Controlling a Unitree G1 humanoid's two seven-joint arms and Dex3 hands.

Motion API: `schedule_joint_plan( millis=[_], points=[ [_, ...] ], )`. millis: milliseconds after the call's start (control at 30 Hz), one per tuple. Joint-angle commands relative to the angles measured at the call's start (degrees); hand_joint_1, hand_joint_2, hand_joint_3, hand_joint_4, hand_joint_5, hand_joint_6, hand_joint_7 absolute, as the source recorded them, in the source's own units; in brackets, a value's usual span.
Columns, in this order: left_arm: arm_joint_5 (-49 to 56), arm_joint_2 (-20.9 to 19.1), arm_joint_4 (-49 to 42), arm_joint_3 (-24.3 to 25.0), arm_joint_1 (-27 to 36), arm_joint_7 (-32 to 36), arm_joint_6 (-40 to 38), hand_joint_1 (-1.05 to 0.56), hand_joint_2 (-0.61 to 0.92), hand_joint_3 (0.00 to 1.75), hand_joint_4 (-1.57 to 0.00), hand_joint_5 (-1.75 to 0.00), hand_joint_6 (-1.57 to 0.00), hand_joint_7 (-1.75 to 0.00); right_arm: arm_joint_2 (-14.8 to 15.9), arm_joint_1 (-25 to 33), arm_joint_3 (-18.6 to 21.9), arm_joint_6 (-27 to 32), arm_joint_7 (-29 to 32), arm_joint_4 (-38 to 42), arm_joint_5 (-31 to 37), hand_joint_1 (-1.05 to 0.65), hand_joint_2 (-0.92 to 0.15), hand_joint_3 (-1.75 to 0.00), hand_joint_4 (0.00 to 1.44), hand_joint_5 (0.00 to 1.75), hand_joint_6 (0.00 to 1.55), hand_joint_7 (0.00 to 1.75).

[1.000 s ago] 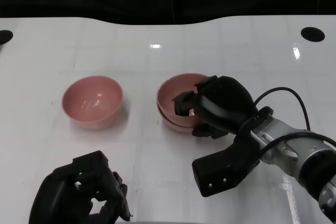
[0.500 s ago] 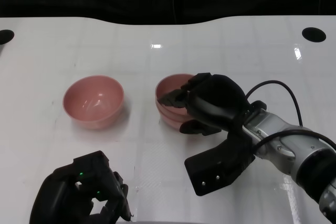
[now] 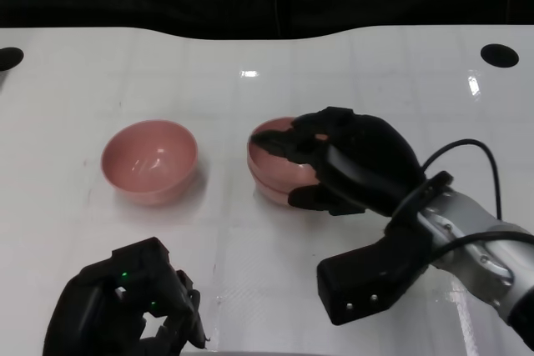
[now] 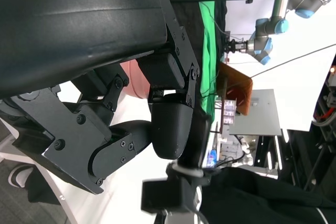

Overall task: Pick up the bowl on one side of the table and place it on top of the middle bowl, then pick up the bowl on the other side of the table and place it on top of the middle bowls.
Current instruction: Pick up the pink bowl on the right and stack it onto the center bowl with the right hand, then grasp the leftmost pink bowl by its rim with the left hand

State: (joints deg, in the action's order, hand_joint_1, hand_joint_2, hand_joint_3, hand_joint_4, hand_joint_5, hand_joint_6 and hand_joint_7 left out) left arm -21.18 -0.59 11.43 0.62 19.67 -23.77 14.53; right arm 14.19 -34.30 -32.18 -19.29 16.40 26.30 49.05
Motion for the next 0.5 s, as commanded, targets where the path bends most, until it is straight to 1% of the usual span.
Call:
schedule_joint_plan(
  millis=[33, 100, 233, 333, 367, 400, 433, 467, 500],
  points=[
    [-1.3, -0.5, -0.2, 0.7, -0.2, 0.1, -1.1, -0.17, 0.50, 1.06, -1.00, -1.50, -0.98, -1.30, 2.5, 2.8, 2.3, -1.1, -1.1, -4.1, -2.1, -0.63, -0.92, -0.30, 0.46, 0.15, 0.43, 0.01],
    [-0.1, -0.4, -0.6, 0.9, -0.6, 0.8, -0.3, -0.17, 0.51, 1.05, -1.01, -1.50, -0.99, -1.30, 3.2, 4.1, 3.3, -2.8, -0.7, -5.3, -3.4, -0.61, -0.92, -0.29, 0.49, 0.17, 0.45, 0.02],
    [1.4, -0.4, -0.5, 1.2, -0.9, 2.0, -0.4, -0.18, 0.45, 1.15, -1.03, -1.46, -1.02, -1.26, 3.8, 7.0, 5.5, -5.0, -0.4, -7.2, -5.7, -0.58, -0.92, -0.28, 0.63, 0.27, 0.57, 0.08],
    [0.7, -0.4, -0.5, 1.5, -1.0, 1.6, -0.2, -0.14, 0.43, 1.22, -1.02, -1.44, -1.01, -1.24, 3.7, 9.8, 7.3, -7.6, 0.3, -8.3, -8.1, -0.53, -0.92, -0.26, 0.69, 0.32, 0.63, 0.10],
    [0.5, -0.4, -0.6, 1.6, -1.1, 1.4, 0.0, -0.13, 0.43, 1.25, -1.00, -1.43, -1.00, -1.24, 3.6, 10.5, 7.8, -8.4, 0.4, -8.5, -8.8, -0.49, -0.92, -0.22, 0.71, 0.40, 0.67, 0.11],
    [-0.1, -0.5, -0.5, 1.9, -1.4, 1.1, -0.2, -0.12, 0.42, 1.26, -1.00, -1.43, -1.00, -1.24, 3.3, 11.9, 8.6, -10.2, 0.4, -8.7, -11.1, -0.48, -0.92, -0.21, 0.71, 0.43, 0.69, 0.11],
    [-0.5, -0.6, -0.3, 2.1, -1.5, 1.0, -0.3, -0.12, 0.45, 1.22, -0.99, -1.41, -0.98, -1.21, 2.9, 13.2, 9.4, -12.0, 0.3, -8.8, -13.2, -0.43, -0.92, -0.17, 0.73, 0.61, 0.74, 0.12],
    [-0.7, -0.8, -0.2, 2.4, -1.8, 0.9, -0.2, -0.14, 0.50, 1.13, -0.97, -1.37, -0.96, -1.17, 2.7, 14.7, 10.1, -14.2, 0.7, -9.0, -15.3, -0.37, -0.92, -0.13, 0.74, 0.81, 0.81, 0.14],
    [-0.8, -0.9, -0.1, 2.6, -1.9, 0.9, -0.1, -0.17, 0.56, 1.02, -0.94, -1.35, -0.93, -1.15, 2.5, 15.8, 10.7, -16.0, 0.9, -9.1, -16.7, -0.32, -0.91, -0.11, 0.77, 0.90, 0.86, 0.16]
  ],
)
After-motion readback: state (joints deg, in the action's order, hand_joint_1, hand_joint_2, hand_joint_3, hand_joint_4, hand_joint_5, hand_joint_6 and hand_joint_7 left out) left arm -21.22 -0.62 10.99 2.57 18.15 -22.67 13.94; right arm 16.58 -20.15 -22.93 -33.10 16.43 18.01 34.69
